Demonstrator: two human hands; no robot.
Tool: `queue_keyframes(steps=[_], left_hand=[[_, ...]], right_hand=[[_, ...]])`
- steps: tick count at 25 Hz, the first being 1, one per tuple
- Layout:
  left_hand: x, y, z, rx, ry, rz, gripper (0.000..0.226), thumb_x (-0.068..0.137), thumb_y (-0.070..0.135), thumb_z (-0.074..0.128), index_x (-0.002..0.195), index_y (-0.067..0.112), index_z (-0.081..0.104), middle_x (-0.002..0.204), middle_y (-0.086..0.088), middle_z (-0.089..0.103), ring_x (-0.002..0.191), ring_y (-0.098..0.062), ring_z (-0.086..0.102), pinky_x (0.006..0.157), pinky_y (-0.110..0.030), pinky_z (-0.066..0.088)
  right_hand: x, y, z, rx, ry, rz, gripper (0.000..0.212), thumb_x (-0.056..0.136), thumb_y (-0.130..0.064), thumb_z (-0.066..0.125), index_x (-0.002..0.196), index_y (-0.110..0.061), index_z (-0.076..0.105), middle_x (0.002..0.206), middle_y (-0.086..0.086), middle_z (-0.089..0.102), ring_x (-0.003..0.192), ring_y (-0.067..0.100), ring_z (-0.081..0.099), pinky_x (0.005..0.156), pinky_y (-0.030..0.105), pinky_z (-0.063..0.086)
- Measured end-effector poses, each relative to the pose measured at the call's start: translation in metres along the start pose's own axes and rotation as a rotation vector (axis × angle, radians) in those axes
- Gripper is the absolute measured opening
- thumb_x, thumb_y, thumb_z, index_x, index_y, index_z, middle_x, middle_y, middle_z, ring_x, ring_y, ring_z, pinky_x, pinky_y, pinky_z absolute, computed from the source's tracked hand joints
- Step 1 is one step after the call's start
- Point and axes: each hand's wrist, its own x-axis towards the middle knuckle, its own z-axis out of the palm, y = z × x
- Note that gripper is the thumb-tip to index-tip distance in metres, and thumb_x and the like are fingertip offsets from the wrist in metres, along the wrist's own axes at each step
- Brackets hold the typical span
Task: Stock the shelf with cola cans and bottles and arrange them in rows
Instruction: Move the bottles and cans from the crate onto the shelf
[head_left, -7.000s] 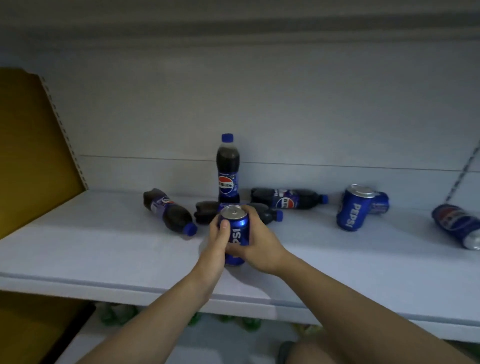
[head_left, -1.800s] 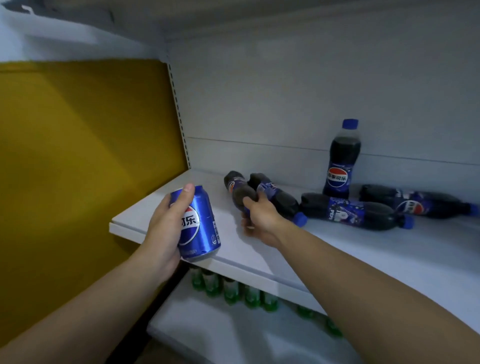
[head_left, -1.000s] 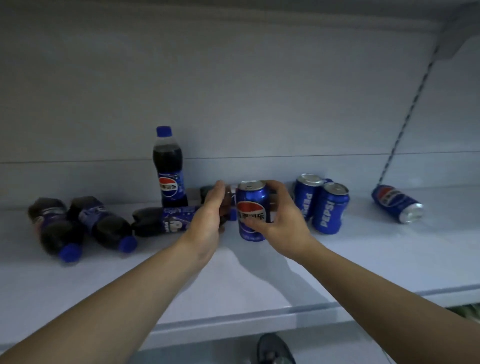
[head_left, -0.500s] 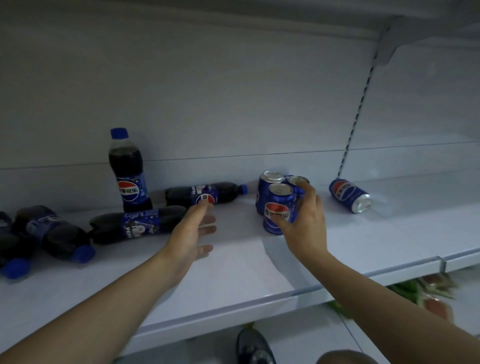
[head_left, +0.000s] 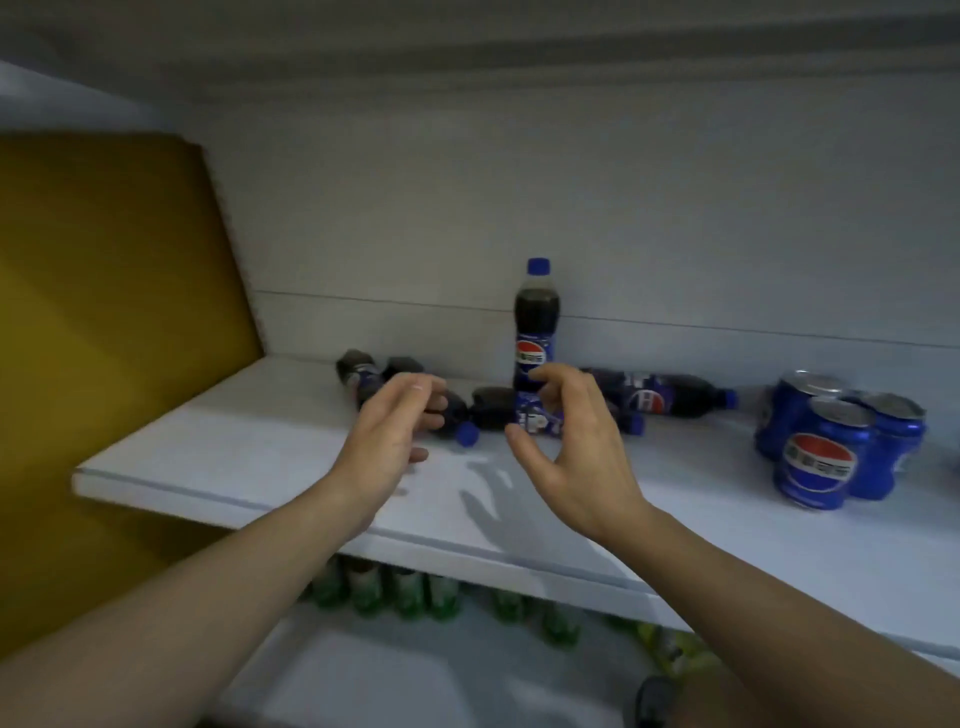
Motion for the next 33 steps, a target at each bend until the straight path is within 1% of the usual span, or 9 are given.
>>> queue_keyframes(steps=[3,6,10,14,18,22,29,30,33], left_hand=[[-0.047,0.001,-0.104,0.126,0.162,0.002,0.030,0.109,0.038,0.037,0.112,0.028,0.065,0.115,0.002,0.069,0.109,-0.017,0.065,0.086,-0.039,0.051],[-0.110,-0.005,-0.197,0.170,0.387,-0.025,0.030,0.107,0.045,0.039,0.107,0.029,0.066,0.109,0.004,0.070,0.103,-0.016,0.066,0.077,-0.033,0.049],[-0.211,-0.039,-0.275,0.179,0.665,-0.140,0.029,0.110,0.034,0.037,0.106,0.025,0.064,0.106,0.002,0.069,0.093,-0.013,0.065,0.072,-0.032,0.047],[-0.318,-0.088,-0.324,0.129,0.860,-0.270,0.028,0.110,0.033,0.037,0.107,0.023,0.063,0.105,0.003,0.067,0.091,-0.014,0.062,0.071,-0.031,0.045],[-0.374,-0.128,-0.341,0.143,0.919,-0.323,0.026,0.110,0.028,0.038,0.110,0.017,0.061,0.108,-0.004,0.064,0.094,-0.018,0.060,0.073,-0.028,0.044],[-0.403,-0.182,-0.342,0.250,0.817,-0.410,0.023,0.109,0.032,0.041,0.120,0.019,0.058,0.115,-0.005,0.062,0.102,-0.018,0.060,0.083,-0.030,0.049],[-0.451,-0.298,-0.295,0.046,0.911,-0.733,0.014,0.106,0.020,0.051,0.114,0.026,0.060,0.117,0.000,0.064,0.112,-0.018,0.062,0.094,-0.036,0.051],[-0.456,-0.309,-0.288,0.024,0.911,-0.761,0.014,0.105,0.018,0.052,0.114,0.026,0.060,0.117,0.000,0.064,0.111,-0.018,0.063,0.094,-0.036,0.054],[-0.465,-0.320,-0.278,0.061,0.957,-0.793,0.017,0.101,0.007,0.056,0.105,0.023,0.057,0.109,-0.006,0.062,0.100,-0.018,0.063,0.077,-0.016,0.054]], right_hand=[[0.004,-0.066,0.054,0.112,-0.133,-0.116,0.041,0.092,-0.035,0.067,0.127,-0.029,0.047,0.115,-0.012,0.047,0.101,0.003,0.049,0.088,0.028,0.048],[-0.012,-0.140,0.116,0.230,-0.295,-0.242,0.035,0.094,-0.037,0.063,0.124,-0.034,0.048,0.114,-0.012,0.048,0.099,0.001,0.050,0.082,0.026,0.048],[-0.074,-0.222,0.199,0.366,-0.516,-0.324,0.029,0.096,-0.035,0.061,0.122,-0.032,0.048,0.115,-0.009,0.048,0.098,0.003,0.049,0.083,0.024,0.045],[-0.150,-0.287,0.260,0.488,-0.772,-0.317,0.022,0.097,-0.034,0.061,0.115,-0.034,0.048,0.111,-0.008,0.048,0.095,0.003,0.051,0.077,0.023,0.042],[-0.200,-0.316,0.303,0.564,-0.989,-0.275,0.020,0.099,-0.033,0.060,0.115,-0.031,0.049,0.110,-0.004,0.050,0.095,0.012,0.053,0.077,0.028,0.046],[-0.247,-0.314,0.355,0.512,-1.162,-0.183,0.020,0.100,-0.032,0.060,0.116,-0.031,0.048,0.112,-0.004,0.050,0.097,0.014,0.055,0.082,0.033,0.049],[-0.334,-0.251,0.427,0.352,-1.394,0.056,0.024,0.095,-0.020,0.065,0.113,-0.027,0.052,0.109,0.003,0.057,0.090,0.019,0.059,0.067,0.021,0.042],[-0.345,-0.243,0.435,0.326,-1.436,0.070,0.026,0.095,-0.020,0.064,0.118,-0.026,0.052,0.115,0.004,0.057,0.093,0.020,0.059,0.069,0.022,0.042],[-0.373,-0.226,0.453,0.242,-1.565,0.038,0.048,0.095,-0.024,0.066,0.138,-0.021,0.046,0.135,0.007,0.050,0.116,0.024,0.057,0.090,0.032,0.049]])
